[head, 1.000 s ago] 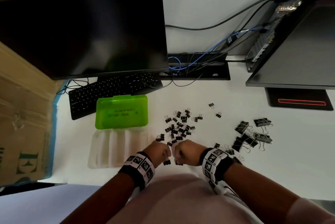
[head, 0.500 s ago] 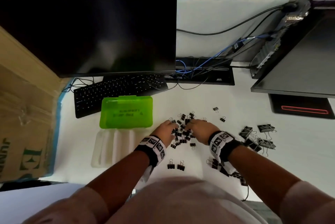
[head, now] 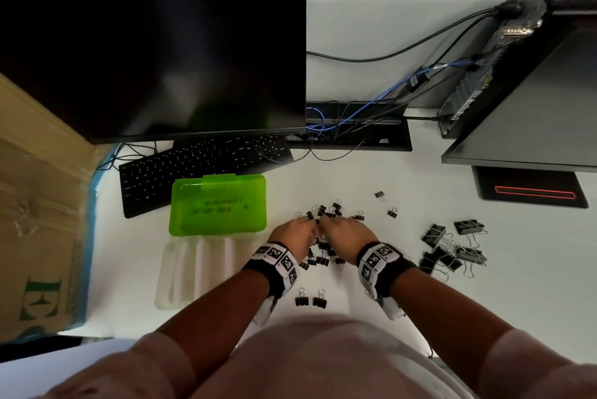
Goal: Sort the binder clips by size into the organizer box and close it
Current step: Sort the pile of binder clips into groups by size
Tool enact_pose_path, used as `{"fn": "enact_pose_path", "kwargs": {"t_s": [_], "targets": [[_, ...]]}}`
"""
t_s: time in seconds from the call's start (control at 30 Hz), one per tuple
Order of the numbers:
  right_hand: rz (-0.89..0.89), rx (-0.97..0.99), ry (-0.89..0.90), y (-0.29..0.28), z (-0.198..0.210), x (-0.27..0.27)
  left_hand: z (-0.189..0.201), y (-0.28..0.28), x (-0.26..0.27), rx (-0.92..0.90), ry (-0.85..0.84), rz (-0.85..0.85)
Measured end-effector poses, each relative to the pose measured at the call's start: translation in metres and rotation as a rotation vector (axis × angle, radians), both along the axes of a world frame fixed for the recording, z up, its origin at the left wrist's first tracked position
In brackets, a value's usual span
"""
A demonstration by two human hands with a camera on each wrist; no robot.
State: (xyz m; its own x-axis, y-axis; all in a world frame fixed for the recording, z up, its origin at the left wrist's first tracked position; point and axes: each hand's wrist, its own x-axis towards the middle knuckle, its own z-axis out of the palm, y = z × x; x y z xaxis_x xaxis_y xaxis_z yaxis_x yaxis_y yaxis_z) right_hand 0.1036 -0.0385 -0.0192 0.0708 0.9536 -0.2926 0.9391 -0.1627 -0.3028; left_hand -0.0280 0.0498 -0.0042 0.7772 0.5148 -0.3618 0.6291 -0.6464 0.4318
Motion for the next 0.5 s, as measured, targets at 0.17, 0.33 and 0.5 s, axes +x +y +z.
{"fn": "enact_pose_path", "kwargs": {"t_s": [0.17, 0.33, 0.5], "targets": [[0.029, 0.042, -0.001, -0.007, -0.005, 0.003, 0.013, -0.006, -0.017, -0.046, 0.001, 0.082], [-0.052, 0.182, 0.065, -0.018, 0.003, 0.005, 0.013, -0.022, -0.043, -0.102, 0.035, 0.060], [-0.025, 0.077, 0.345, -0.041, 0.021, -0.014, 0.000, -0.032, -0.058, -0.227, 0.068, 0.119]]}}
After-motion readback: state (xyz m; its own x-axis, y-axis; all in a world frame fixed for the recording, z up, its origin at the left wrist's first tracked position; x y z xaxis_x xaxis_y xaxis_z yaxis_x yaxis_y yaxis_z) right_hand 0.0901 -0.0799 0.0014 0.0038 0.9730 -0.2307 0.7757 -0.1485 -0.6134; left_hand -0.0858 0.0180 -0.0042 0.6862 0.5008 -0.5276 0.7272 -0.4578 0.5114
